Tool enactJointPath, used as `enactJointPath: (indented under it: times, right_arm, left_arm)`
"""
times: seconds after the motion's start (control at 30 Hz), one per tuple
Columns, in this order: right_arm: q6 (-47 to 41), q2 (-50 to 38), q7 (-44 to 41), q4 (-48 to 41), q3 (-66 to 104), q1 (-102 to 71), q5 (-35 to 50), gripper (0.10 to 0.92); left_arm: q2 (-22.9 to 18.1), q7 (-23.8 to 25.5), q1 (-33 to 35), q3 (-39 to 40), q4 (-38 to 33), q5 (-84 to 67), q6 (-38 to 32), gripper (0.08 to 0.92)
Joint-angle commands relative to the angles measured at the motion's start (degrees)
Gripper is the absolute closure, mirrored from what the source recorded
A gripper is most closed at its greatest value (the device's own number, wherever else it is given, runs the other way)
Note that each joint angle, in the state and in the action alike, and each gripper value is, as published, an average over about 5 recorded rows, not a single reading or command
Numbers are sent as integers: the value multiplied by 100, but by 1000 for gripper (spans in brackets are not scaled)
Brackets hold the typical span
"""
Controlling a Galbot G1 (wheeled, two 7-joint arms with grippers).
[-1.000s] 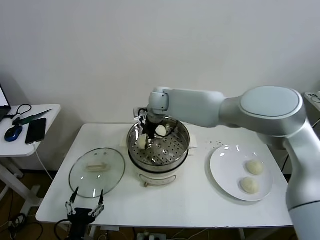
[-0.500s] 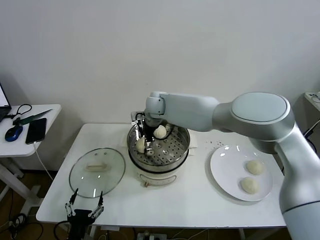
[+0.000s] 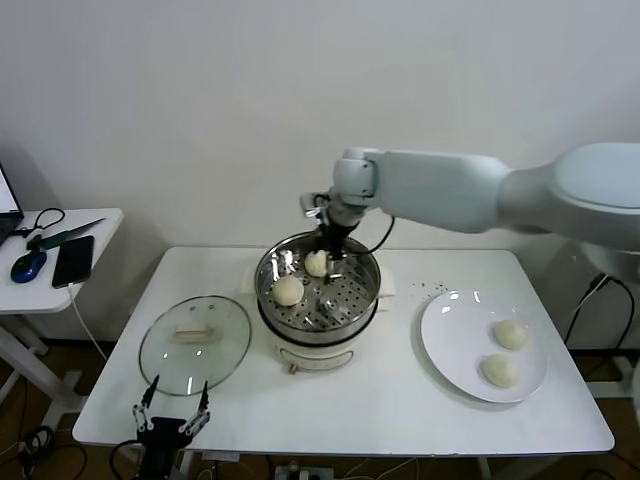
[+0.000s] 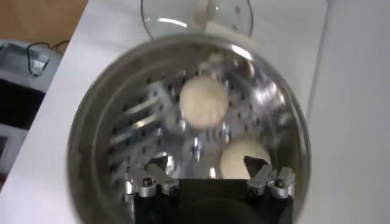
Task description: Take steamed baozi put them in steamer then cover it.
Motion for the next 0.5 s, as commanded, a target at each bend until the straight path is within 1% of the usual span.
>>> enactJointPath:
  times: [0.03, 0.17, 0.27, 0.37, 0.5]
  right_arm:
    - [171, -2507, -384, 1581, -300, 613, -948, 203]
    - [306, -3370, -504, 1850, -269, 332, -1711, 203]
    - [344, -3866, -507, 1933, 65, -207, -2297, 203]
    - [357, -4229, -474, 1899, 579, -985, -2736, 203]
    - [376, -4487, -427, 1730, 1289, -2057, -3234, 203]
  left_arm:
    - [56, -16, 78, -43, -26, -6, 2, 177]
    - [74, -36, 128, -75, -78, -39, 4, 177]
    - [60, -52, 127, -79, -127, -44, 34, 177]
    - [37, -68, 124, -80, -184, -42, 80, 177]
    - [12, -75, 125, -81, -212, -15, 115, 177]
